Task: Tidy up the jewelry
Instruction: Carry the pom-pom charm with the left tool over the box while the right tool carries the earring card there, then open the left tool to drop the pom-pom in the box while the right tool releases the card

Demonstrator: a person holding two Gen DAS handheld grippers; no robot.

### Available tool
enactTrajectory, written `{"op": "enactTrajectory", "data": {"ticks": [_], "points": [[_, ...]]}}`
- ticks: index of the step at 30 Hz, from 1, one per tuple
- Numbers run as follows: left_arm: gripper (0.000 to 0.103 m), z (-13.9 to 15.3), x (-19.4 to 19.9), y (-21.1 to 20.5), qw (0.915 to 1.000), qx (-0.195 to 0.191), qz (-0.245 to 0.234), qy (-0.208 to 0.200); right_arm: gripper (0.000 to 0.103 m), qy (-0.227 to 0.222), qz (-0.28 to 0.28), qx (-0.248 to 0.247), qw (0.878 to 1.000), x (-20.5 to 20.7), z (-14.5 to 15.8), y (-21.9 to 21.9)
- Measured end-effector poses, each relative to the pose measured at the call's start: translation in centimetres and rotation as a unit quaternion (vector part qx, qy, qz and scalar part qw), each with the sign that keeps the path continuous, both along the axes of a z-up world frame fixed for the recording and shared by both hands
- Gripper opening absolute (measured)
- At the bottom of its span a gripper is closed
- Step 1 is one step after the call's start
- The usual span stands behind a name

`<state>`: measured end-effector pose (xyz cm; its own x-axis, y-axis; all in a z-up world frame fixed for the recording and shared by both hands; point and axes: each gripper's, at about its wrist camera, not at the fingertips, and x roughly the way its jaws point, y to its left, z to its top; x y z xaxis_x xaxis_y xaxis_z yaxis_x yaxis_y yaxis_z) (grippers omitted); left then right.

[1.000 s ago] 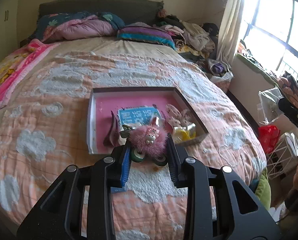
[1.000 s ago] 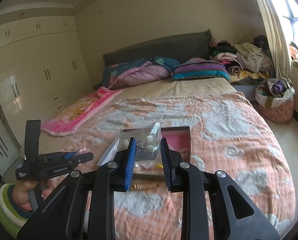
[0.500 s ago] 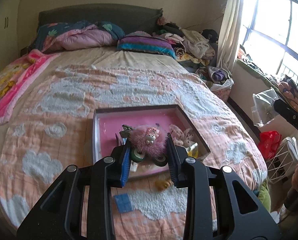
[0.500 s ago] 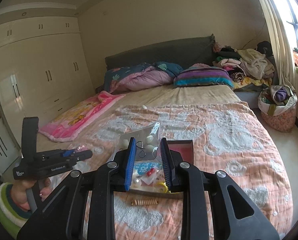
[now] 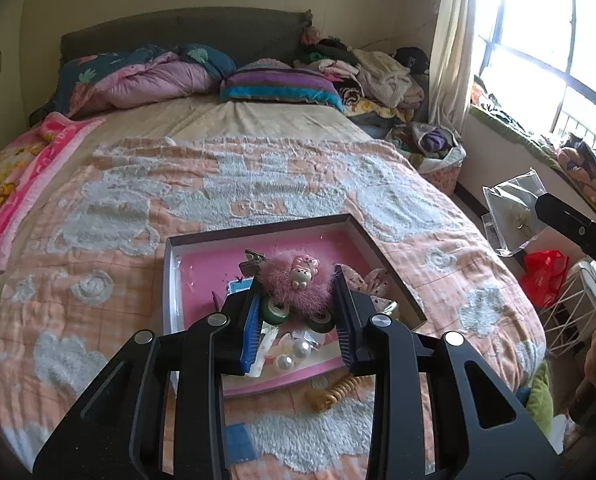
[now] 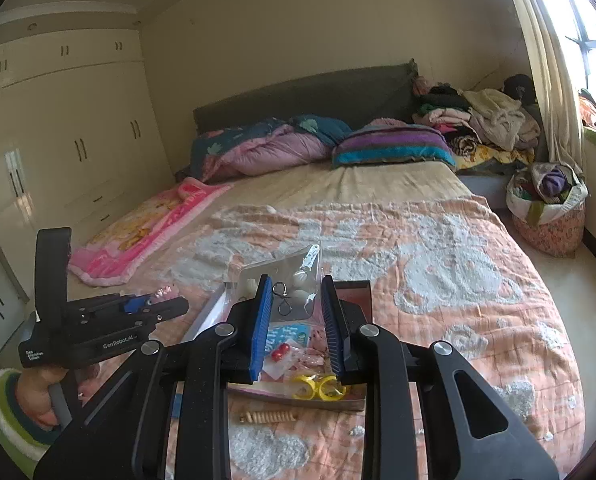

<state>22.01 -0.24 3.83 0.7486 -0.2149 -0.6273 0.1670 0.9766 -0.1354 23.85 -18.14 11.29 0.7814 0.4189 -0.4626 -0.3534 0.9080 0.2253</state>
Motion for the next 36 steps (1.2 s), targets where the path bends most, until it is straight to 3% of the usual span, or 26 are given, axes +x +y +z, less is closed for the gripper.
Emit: {"op": "enactTrajectory", "data": {"ticks": [29,30,32,33,36], "points": [[0.024,-9.0,6.0,-0.2,0.9952,0.018,-0.007,0.096,0.027,0.129,0.005,-0.020,0.991,7.7,-11.7,2.3],[0.025,-9.1,5.9,-0.2,0.9950,0.019,-0.006,0.098,0.031,0.134,0.004,-0.021,0.991,7.9,-12.0,2.3],[0.034,-9.1,5.7,0.0,0.9950,0.019,-0.002,0.098,0.054,0.144,0.001,-0.017,0.989,7.9,-12.4,2.3],[0.042,-9.1,5.7,0.1,0.9950,0.020,0.000,0.098,0.059,0.143,-0.001,-0.012,0.990,7.7,-12.3,2.1],[0.051,-8.4,5.0,0.3,0.9958,0.022,0.006,0.089,0.060,0.132,-0.002,-0.003,0.991,6.9,-11.4,1.8]]}}
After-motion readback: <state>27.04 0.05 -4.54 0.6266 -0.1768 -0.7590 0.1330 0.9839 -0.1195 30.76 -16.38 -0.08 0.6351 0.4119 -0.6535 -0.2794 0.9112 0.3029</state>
